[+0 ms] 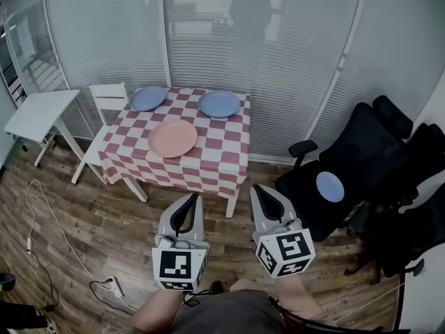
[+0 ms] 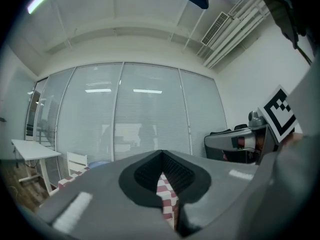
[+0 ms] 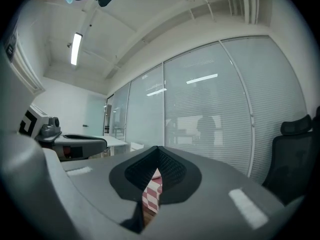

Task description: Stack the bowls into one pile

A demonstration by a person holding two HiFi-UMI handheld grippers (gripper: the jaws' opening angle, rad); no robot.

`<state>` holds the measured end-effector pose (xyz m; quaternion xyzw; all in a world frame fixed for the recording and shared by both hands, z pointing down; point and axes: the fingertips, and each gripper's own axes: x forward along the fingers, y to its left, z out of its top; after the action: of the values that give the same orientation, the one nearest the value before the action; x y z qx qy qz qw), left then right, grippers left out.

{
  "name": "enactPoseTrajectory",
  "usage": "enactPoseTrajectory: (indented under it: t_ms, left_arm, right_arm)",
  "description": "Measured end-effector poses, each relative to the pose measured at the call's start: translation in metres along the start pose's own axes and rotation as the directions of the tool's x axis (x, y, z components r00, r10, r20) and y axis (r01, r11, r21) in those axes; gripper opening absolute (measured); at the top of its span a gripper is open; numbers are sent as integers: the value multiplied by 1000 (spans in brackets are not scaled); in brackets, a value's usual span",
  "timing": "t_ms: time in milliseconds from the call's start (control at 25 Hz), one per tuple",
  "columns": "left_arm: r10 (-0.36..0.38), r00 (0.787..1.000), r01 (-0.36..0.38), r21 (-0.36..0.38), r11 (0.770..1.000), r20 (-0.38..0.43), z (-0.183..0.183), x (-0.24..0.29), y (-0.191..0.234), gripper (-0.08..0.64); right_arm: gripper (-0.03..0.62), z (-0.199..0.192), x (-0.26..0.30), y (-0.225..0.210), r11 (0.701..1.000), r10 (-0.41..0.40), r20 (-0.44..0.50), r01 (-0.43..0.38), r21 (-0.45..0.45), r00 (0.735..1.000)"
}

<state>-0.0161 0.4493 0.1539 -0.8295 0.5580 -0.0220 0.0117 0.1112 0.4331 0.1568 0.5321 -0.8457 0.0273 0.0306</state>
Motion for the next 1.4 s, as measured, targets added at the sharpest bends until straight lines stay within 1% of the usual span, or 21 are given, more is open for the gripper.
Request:
enactPoseTrajectory:
  t_ms: [200,360,560,680,800,880,1000,1120,1280,1400]
  left_arm:
    - [-17,999,16,-11,1000,-35,-14,32,0,0]
    - [-22,998,22,-9,1000,-59,-30,70,0,0]
    - [-12,997,11,-16,1000,-70,-37,139,4,0]
    - [6,997,-6,4,1000,-70,-35,187,5,0]
    - [13,997,-12,15,1000,-79,-38,232,8,0]
    - [27,996,-24,24,999,-90,-33,256,11,0]
    - [42,993,-39,33,999,-108,-27,288,18,0]
    - [48,992,-47,17,999,-119,-24,310,23,0]
    - [76,991,-74,23,997,-107,-13,332,37,0]
    - [92,991,-91,22,996,-93,-11,347,48,0]
  right_arm:
    - [20,-4,20,-23,1000,-19,4,19,18,1000]
    - [20,-15,47,-53,999,-34,0,34,19,999]
    - [20,-29,96,-105,999,-43,-33,44,11,998]
    - [20,-33,127,-141,999,-42,-38,43,12,998]
    - [20,-37,160,-174,999,-32,-47,34,42,998]
    - [21,-37,180,-189,998,-19,-53,22,61,998]
    - [21,-34,208,-208,997,2,-56,2,78,998]
    - [21,-31,227,-222,997,19,-57,-14,82,998]
    - [21,-21,250,-231,997,37,-49,-33,74,998]
    - [21,-16,269,-237,997,42,-39,-40,61,998]
